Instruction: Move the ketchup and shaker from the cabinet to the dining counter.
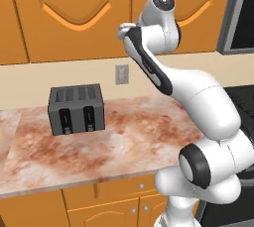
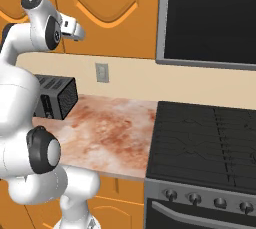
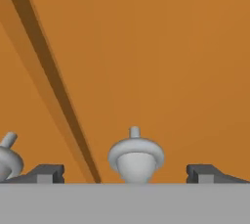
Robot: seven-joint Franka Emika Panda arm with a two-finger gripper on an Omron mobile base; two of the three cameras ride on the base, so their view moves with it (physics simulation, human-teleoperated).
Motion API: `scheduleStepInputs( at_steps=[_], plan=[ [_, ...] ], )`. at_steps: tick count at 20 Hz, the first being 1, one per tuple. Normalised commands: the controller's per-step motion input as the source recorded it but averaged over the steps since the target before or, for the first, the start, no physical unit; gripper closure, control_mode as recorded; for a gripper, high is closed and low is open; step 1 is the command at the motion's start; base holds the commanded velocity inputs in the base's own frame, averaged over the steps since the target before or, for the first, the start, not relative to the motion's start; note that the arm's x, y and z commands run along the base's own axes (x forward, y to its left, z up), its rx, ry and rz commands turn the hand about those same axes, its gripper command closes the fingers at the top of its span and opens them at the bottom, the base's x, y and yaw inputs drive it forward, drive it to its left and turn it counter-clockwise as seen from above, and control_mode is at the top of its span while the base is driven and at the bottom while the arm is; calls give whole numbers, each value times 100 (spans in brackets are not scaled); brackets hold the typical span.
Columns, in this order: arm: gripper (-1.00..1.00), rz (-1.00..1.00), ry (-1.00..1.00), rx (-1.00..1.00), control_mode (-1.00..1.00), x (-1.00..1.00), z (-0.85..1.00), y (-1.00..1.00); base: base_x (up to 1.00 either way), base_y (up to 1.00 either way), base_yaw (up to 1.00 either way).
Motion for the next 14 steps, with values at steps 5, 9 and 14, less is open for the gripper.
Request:
scheduleStepInputs(
  at_steps=[5, 9, 14],
  plan=[
    [-100, 1, -11, -8, -100, 33, -2, 1, 0, 0, 0],
    [-100, 1, -12, -9, -100, 30, -4, 2, 0, 0, 0],
    [-100, 0, -10, -7, -100, 23, 0, 0, 0, 0, 0]
  ],
)
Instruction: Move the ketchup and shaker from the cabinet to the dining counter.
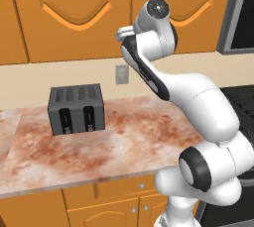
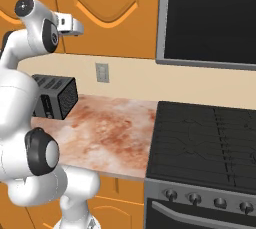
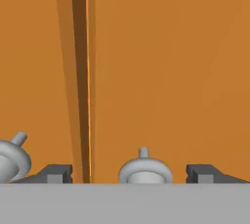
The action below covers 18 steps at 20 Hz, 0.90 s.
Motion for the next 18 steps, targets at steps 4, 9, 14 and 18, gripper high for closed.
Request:
scheduleStepInputs(
  at_steps=[4, 9, 14, 18],
  plan=[
    [-100, 0, -1, 0, -100, 22, 0, -1, 0, 0, 0],
    [-100, 0, 0, 0, -100, 34, 8, 0, 0, 0, 0],
    [-100, 0, 0, 0, -100, 23, 24, 0, 0, 0, 0],
    [-100, 0, 0, 0, -100, 12, 31, 0, 0, 0, 0]
  ],
)
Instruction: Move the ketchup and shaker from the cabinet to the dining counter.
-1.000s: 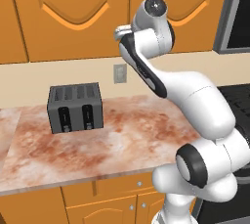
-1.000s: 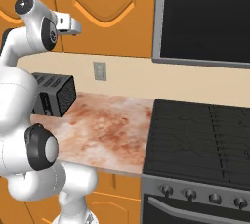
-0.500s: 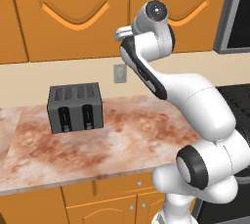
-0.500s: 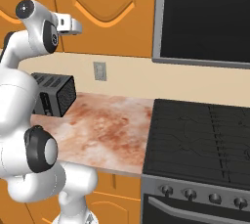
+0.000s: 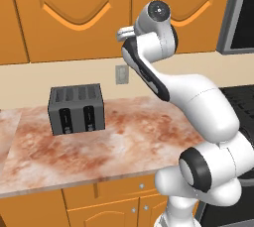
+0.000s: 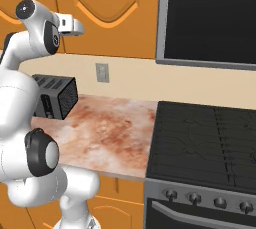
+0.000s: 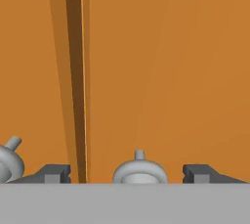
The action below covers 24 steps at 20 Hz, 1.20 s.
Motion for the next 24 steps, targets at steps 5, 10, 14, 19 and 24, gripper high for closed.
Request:
scheduleStepInputs(
  at_steps=[5, 10, 14, 19, 24],
  plan=[
    [-100, 0, 0, 0, -100, 7, 38, 3, 0, 0, 0],
    [-100, 0, 0, 2, -100, -2, 39, 14, 0, 0, 0],
    [-100, 0, 0, 5, -100, -10, 41, 18, 0, 0, 0],
    [-100, 0, 0, 1, -100, -12, 40, 15, 0, 0, 0],
    [-100, 0, 0, 0, -100, 0, 26, 13, 0, 0, 0]
  ],
)
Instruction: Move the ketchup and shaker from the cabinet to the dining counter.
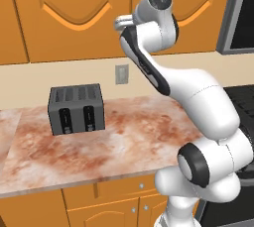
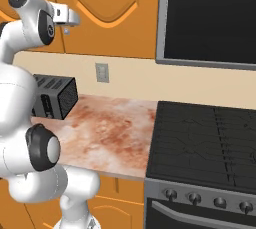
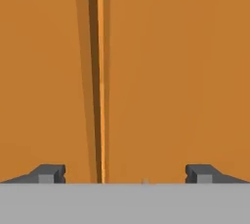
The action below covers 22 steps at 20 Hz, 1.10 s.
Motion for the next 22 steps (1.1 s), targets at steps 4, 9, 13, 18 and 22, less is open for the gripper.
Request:
scheduleStepInputs(
  at_steps=[4, 9, 13, 18, 22],
  plan=[
    [-100, 0, 5, 3, -100, -1, -1, 12, 0, 0, 0],
    [-100, 0, 14, 4, -100, -11, -12, 6, 0, 0, 0],
    [-100, 0, 6, 1, -100, -22, -14, 0, 0, 0, 0],
    [-100, 0, 0, 0, -100, -21, -6, -11, 0, 0, 0],
    [-100, 0, 0, 0, -100, -21, -10, -22, 0, 0, 0]
  ],
)
